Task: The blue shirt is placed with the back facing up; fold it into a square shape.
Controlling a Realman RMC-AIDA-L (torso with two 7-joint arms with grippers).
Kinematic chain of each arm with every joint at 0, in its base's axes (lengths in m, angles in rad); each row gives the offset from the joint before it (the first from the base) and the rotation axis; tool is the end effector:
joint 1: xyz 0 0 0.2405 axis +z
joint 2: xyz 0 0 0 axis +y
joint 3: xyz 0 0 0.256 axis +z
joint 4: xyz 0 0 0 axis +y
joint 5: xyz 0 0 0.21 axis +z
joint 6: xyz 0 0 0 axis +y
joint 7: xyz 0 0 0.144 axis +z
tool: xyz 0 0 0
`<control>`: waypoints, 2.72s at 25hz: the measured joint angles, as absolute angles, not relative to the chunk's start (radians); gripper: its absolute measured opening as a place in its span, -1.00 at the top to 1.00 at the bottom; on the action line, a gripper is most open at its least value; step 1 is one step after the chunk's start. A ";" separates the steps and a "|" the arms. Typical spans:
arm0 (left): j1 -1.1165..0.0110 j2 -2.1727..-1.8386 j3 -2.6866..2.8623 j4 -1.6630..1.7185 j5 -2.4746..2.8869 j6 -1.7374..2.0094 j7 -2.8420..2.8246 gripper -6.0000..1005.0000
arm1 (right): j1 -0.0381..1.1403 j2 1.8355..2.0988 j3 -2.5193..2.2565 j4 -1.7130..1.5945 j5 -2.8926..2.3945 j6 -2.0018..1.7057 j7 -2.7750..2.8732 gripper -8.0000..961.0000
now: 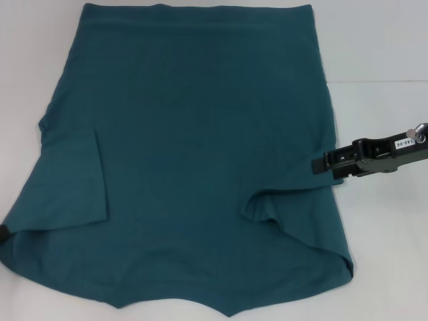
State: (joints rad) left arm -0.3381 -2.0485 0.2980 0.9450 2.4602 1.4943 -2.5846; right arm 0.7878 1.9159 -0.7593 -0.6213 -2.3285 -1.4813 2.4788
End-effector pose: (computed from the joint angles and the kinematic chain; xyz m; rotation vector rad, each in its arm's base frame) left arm -0.3946 0.2658 0.0948 -1.5010 -2.1195 -0.5370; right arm 0.2420 0.3987 0.0395 -2.3765 1.7578 0.2301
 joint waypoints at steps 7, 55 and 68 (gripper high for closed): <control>-0.338 -2.049 0.293 0.922 2.455 1.474 -2.592 -0.14 | 0.787 1.916 -0.753 -0.621 -2.329 -1.481 2.479 -0.42; -0.416 -2.030 0.318 0.845 2.385 1.515 -2.486 0.96 | 0.741 1.881 -0.750 -0.621 -2.355 -1.560 2.445 -0.36; -0.439 -2.022 0.318 0.841 2.374 1.512 -2.474 0.96 | 0.681 1.875 -0.768 -0.621 -2.429 -1.631 2.353 -0.35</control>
State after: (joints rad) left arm -0.4392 -2.0220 0.3185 0.8410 2.3744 1.5120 -2.4742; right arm 0.6810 1.8748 -0.7677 -0.6205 -2.4286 -1.6307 2.3531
